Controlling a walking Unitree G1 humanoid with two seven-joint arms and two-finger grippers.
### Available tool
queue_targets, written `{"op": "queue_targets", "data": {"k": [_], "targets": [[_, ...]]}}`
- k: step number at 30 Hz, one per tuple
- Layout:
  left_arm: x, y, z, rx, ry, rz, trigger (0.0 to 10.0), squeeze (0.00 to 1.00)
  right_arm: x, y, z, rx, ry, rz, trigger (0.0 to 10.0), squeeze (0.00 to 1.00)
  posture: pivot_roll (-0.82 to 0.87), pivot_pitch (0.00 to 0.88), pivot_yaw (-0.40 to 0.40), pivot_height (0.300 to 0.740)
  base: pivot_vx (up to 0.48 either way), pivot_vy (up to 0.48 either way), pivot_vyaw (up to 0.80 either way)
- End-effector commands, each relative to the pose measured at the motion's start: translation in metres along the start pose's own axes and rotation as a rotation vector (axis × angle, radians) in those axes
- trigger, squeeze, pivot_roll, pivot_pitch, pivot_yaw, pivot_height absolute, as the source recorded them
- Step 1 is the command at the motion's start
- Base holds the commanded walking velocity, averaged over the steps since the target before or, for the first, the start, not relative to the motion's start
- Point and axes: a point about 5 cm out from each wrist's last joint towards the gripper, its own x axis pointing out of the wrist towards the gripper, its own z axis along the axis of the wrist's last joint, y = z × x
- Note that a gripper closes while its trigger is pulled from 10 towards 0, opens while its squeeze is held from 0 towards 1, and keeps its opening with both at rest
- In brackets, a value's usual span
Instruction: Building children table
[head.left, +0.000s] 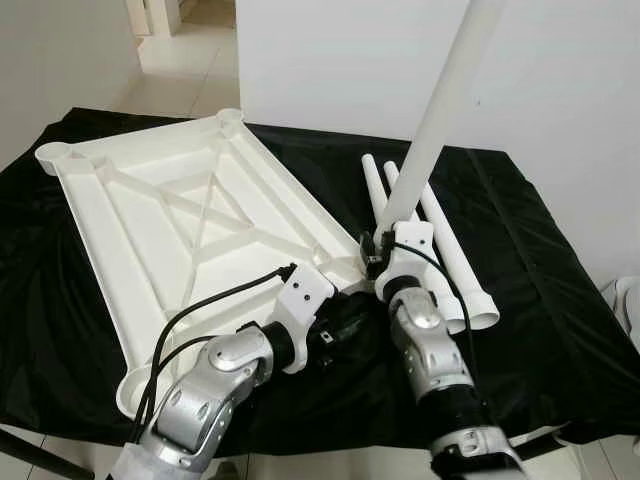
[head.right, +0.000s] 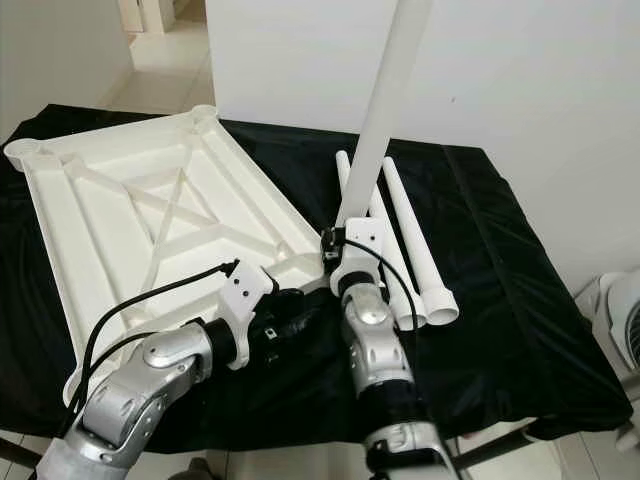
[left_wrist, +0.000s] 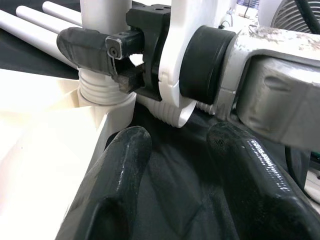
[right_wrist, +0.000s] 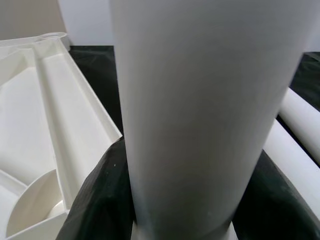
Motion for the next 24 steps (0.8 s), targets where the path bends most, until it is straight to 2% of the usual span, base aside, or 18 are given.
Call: {"op": "queue_targets", "data": {"k": [1,2,3,4,7,10,16,17,18,24], "targets": [[0.0,-0.001,0.0,-0.003,0.006,0.014,10.0,0.0,-0.003,-0.002,-0.004,-0.019,0.022,-0.025,10.0,0.0,0.13,0.011,-0.073,0.74,0.0,0.0,0.0],[0.0,0.0,0.0,-0.003,0.006,0.014,10.0,0.0,-0.002,-0.001,-0.003,-0.022,0.018,-0.015,10.0,0.0,0.13,0.011,-0.072,0.74,0.0,0.0,0.0],[0.0,0.0,0.001,-0.003,0.006,0.015,10.0,0.0,-0.003,-0.002,-0.003,-0.013,0.018,-0.012,10.0,0.89,0.12,0.012,-0.072,0.74,0.0,0.0,0.0],[0.0,0.0,0.001,-0.002,0.006,0.014,10.0,0.0,-0.004,-0.002,-0.004,-0.011,0.014,-0.005,10.0,1.0,0.12,0.012,-0.07,0.74,0.0,0.0,0.0],[0.0,0.0,0.001,-0.002,0.006,0.014,10.0,0.0,-0.004,-0.003,-0.003,-0.011,0.011,-0.001,10.0,1.0,0.12,0.013,-0.071,0.74,0.0,0.0,0.0],[0.001,-0.001,0.001,-0.002,0.003,0.011,10.0,0.0,-0.008,-0.002,0.0,0.029,-0.011,0.032,10.0,1.0,0.12,0.016,-0.069,0.74,0.0,0.0,0.0],[0.003,0.0,0.002,0.0,0.0,0.004,10.0,0.0,-0.009,-0.004,0.004,0.017,-0.034,0.065,10.0,1.0,0.1,0.016,-0.065,0.74,0.0,0.0,0.0],[0.004,0.0,0.002,0.0,-0.003,0.0,10.0,0.0,-0.008,-0.006,0.004,0.016,-0.03,0.098,10.0,0.91,0.08,0.019,-0.061,0.74,0.0,0.0,0.0],[0.006,0.0,0.003,0.001,-0.005,-0.004,10.0,0.0,-0.009,-0.008,0.005,0.017,-0.025,0.124,10.0,0.0,0.08,0.02,-0.061,0.74,0.0,0.0,0.0],[0.011,-0.004,0.003,0.003,-0.012,-0.027,10.0,0.0,-0.013,-0.02,0.006,0.005,-0.017,0.179,10.0,0.0,0.06,0.036,-0.057,0.74,0.0,0.0,0.0]]}}
